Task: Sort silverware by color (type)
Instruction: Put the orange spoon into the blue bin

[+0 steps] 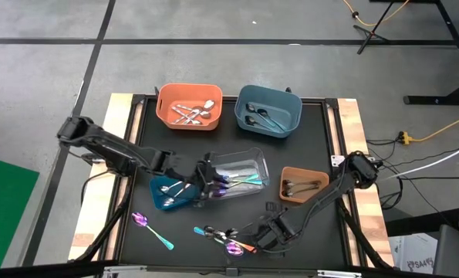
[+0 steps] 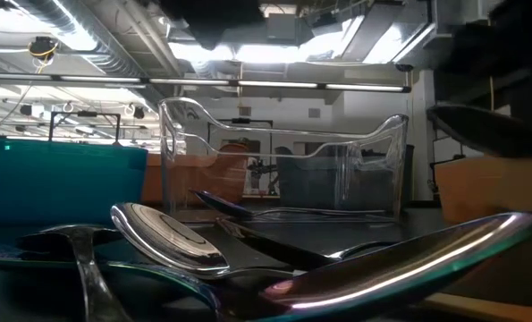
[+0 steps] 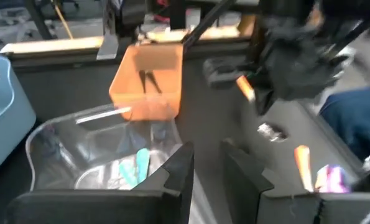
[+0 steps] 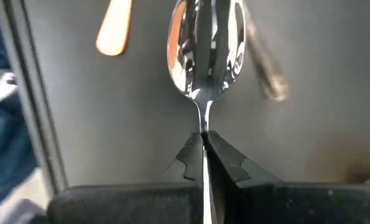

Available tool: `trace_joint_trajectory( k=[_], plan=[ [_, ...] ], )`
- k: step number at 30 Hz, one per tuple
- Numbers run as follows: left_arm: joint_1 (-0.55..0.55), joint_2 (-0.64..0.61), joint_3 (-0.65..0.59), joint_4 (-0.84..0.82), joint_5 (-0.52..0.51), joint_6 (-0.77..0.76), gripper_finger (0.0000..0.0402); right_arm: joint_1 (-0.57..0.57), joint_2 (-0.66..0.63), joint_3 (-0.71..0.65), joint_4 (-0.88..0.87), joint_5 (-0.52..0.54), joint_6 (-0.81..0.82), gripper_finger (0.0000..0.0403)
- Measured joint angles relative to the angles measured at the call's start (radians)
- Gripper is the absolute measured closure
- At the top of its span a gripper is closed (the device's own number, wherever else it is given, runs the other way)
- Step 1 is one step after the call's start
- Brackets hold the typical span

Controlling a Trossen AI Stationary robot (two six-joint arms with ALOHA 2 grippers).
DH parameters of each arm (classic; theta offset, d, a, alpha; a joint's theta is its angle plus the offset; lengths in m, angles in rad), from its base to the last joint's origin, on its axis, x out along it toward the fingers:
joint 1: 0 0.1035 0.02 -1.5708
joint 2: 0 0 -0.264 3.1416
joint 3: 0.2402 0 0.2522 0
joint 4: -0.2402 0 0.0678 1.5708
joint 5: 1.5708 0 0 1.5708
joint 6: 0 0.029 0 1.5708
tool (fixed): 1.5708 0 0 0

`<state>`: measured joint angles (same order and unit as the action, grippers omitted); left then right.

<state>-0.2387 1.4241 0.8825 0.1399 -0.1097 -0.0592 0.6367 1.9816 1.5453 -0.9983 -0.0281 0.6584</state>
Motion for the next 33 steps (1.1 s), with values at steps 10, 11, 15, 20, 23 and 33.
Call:
trace_joint_trajectory(
  k=[10,11,15,20,23,33],
  plan=[
    [-0.080,-0.190,-0.001,-0.123,-0.008,-0.046,0.0333,-0.080,-0.001,0.144,-0.131,0.103,-0.212,0.0403],
    [-0.091,-0.205,-0.001,-0.130,-0.011,-0.045,0.0333,-0.093,0.000,0.159,-0.131,0.112,-0.238,0.0403],
    [-0.133,-0.271,0.000,-0.177,-0.030,-0.047,0.0333,-0.147,-0.001,0.217,-0.126,0.131,-0.353,0.0403],
    [-0.179,-0.354,0.000,-0.271,-0.092,-0.122,0.0333,-0.215,-0.001,0.255,-0.122,0.174,-0.508,0.0403],
    [-0.201,-0.416,0.000,-0.362,-0.118,-0.191,0.0333,-0.259,-0.002,0.257,-0.094,0.181,-0.608,0.0403],
    [-0.220,-0.572,0.000,-0.627,-0.222,-0.428,0.0333,-0.390,-0.002,0.257,0.024,0.178,-0.830,0.0403]
  ],
)
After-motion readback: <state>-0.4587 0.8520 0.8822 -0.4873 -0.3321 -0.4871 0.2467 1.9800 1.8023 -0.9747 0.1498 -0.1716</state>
